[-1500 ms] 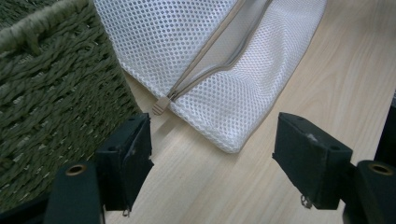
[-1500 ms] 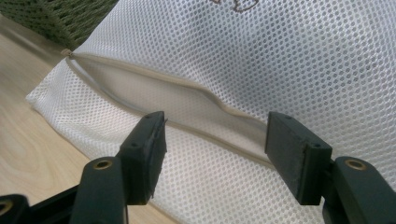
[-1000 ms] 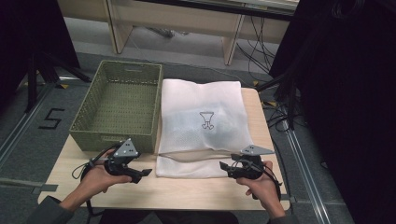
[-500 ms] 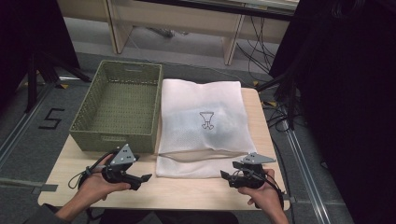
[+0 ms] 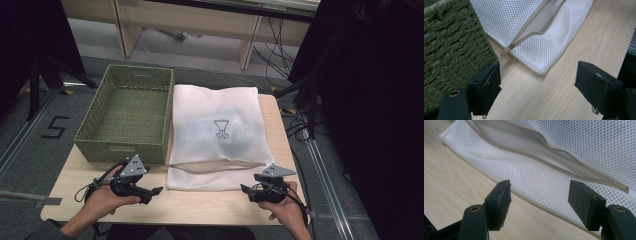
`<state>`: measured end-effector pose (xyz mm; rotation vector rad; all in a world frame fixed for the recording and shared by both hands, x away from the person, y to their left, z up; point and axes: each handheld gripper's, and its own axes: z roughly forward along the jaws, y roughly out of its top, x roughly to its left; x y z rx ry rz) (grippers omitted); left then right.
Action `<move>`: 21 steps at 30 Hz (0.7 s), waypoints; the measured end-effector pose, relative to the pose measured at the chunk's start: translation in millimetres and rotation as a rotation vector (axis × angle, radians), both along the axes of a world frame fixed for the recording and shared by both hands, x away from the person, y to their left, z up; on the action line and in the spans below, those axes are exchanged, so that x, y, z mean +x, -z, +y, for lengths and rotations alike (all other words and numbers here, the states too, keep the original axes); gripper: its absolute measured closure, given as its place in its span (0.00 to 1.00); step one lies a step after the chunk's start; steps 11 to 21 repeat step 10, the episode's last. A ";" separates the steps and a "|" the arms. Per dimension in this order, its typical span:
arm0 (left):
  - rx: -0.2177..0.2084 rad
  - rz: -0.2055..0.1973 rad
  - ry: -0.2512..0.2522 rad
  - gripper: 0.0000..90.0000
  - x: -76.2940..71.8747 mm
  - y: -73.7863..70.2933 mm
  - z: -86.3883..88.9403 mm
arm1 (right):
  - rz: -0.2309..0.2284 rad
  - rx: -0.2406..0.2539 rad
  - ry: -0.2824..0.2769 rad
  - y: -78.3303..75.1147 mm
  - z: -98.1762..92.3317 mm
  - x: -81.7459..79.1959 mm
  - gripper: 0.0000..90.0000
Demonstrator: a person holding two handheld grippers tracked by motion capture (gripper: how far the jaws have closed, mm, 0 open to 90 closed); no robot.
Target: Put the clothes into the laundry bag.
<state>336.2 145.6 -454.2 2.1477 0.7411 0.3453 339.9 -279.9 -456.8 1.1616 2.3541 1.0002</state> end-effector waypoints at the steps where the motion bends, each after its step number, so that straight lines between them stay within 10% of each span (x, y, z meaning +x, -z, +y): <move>1: -0.003 0.001 -0.001 0.22 0.0 0.0 -0.3 | 0.000 0.000 0.000 0.0 0.0 0.0 0.39; 21: -0.003 0.009 -0.001 0.22 0.1 1.2 -0.8 | -0.007 0.004 -0.001 0.7 1.1 0.1 0.39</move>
